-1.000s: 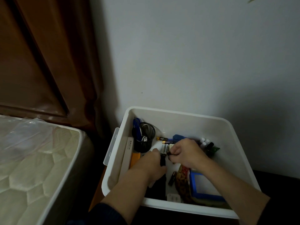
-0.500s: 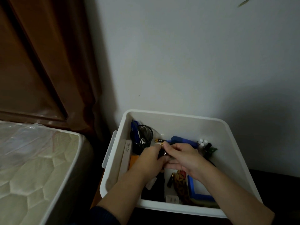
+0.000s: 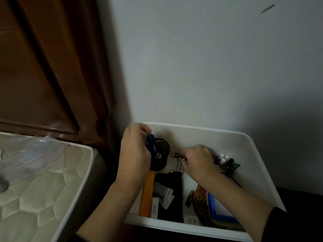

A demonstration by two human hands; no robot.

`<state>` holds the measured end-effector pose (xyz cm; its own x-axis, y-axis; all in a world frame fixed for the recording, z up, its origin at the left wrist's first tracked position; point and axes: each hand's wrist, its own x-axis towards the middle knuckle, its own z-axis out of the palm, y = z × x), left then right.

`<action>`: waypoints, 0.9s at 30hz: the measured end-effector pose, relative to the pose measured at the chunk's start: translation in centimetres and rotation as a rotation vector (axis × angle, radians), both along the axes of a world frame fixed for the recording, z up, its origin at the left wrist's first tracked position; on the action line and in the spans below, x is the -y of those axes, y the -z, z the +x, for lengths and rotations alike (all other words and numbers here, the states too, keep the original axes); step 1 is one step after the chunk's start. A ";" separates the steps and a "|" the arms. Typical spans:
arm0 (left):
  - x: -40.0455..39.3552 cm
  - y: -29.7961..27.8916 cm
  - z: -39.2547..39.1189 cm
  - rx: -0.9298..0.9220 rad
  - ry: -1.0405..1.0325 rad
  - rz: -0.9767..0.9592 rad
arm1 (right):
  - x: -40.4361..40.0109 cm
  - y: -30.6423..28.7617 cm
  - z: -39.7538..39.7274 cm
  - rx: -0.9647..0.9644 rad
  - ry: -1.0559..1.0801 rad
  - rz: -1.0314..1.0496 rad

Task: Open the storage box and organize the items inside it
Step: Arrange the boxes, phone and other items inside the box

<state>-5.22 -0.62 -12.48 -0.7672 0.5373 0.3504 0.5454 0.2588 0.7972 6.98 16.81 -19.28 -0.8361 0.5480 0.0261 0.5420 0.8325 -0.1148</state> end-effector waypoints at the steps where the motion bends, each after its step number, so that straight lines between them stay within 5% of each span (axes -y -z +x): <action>1: 0.1 0.0 -0.1 -0.021 -0.018 -0.022 | 0.2 0.3 -0.5 0.082 -0.013 0.073; 12: -1.3 1.6 1.3 -0.130 -0.007 -0.365 | -0.2 1.7 -3.5 0.530 -0.113 0.301; 20: -1.8 1.9 1.1 -0.198 -0.042 -0.524 | -1.5 3.0 -4.5 0.522 -0.206 0.336; 27: -1.9 1.9 1.1 -0.183 -0.068 -0.467 | -1.8 3.1 -4.7 0.512 -0.242 0.315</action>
<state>-4.16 1.25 -14.43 -0.7541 0.6201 0.2164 0.6351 0.6047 0.4805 2.30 18.58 -22.38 -0.8842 0.3737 -0.2802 0.2562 0.8896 0.3780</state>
